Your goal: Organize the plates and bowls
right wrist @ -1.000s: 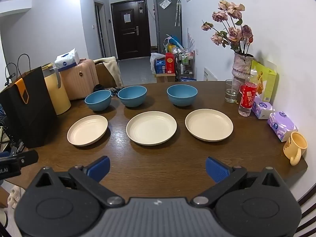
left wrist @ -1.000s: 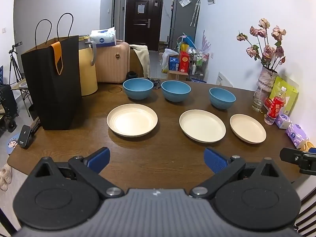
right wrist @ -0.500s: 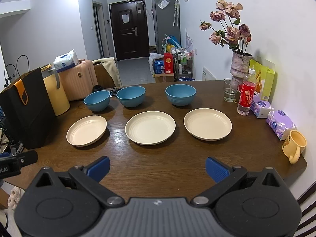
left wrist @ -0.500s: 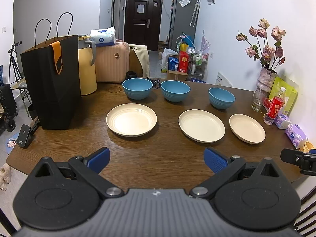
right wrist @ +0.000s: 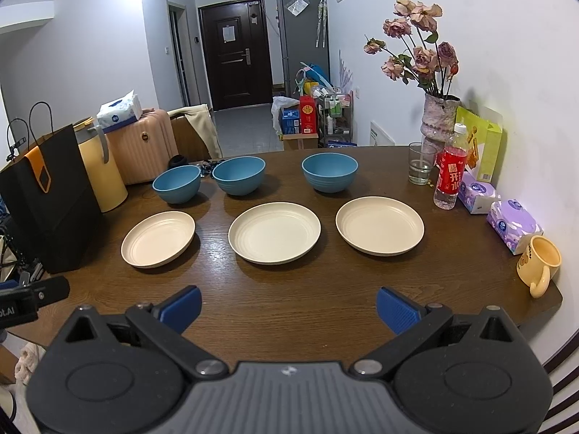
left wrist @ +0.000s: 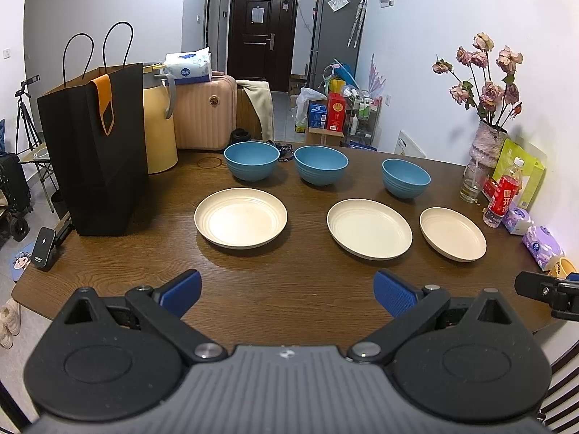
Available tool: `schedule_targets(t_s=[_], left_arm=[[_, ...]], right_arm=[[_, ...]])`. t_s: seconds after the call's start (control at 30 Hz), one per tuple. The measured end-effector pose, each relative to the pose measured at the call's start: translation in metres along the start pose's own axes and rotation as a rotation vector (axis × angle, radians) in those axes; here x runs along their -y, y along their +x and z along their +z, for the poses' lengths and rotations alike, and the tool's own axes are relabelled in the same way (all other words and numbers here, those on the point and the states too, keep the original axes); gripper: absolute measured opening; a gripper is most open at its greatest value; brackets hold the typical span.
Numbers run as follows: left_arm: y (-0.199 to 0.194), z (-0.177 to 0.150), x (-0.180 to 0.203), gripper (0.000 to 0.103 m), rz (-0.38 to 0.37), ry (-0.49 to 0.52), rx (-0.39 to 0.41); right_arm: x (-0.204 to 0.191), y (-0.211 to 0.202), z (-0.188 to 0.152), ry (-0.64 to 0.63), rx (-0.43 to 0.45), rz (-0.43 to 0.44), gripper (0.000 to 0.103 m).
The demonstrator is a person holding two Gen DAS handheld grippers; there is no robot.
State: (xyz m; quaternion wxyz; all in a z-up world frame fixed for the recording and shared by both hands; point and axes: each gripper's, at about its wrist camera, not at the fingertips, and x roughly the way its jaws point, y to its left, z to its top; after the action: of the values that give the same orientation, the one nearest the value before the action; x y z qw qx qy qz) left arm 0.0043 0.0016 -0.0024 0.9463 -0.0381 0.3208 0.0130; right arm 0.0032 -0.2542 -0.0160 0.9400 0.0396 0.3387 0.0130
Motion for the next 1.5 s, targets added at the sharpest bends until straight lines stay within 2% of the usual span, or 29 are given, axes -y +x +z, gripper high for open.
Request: schedule_targets(t_s=[1.5], left_arm=[[-0.004, -0.001, -0.011, 0.103, -0.003, -0.008, -0.001]], right_arm=[[-0.002, -0.004, 0.002, -0.005, -0.004, -0.007, 0.103]])
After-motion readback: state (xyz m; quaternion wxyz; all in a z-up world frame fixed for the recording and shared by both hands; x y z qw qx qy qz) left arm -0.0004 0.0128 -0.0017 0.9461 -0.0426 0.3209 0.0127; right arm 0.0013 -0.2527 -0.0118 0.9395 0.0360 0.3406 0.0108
